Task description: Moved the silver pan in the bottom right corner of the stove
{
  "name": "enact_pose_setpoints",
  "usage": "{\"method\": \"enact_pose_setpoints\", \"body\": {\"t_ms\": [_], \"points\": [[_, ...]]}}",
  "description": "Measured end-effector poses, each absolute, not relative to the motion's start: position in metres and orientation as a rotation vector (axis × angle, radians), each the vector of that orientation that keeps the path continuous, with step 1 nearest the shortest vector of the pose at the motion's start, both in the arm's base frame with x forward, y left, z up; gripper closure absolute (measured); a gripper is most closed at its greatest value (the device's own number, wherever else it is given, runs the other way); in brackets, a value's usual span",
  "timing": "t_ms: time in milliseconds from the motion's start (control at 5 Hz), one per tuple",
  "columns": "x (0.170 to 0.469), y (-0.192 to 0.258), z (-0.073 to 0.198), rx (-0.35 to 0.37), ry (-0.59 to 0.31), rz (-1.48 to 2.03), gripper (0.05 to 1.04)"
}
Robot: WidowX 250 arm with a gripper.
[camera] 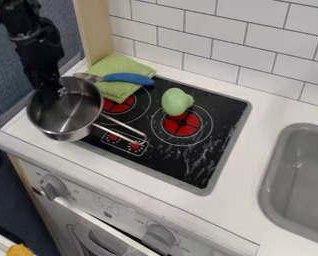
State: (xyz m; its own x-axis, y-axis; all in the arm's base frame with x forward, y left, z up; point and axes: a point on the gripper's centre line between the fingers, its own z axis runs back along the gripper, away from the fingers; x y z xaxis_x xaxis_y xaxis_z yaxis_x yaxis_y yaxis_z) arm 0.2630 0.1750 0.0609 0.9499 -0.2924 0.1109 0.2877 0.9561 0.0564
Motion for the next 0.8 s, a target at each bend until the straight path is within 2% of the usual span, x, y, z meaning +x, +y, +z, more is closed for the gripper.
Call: {"method": "enact_pose_setpoints", "body": {"t_ms": [200,400,600,800], "points": [[0.258,0.154,0.071,-0.019,-0.109,-0.191,1.010],[0.255,0.116,0.075,-0.047,-0.093,-0.115,1.010],[0.265,0.070,0.072,-0.069,-0.048,-0.076,1.010],[0.279,0.035,0.054,-0.078,0.030,0.067,1.010]]}}
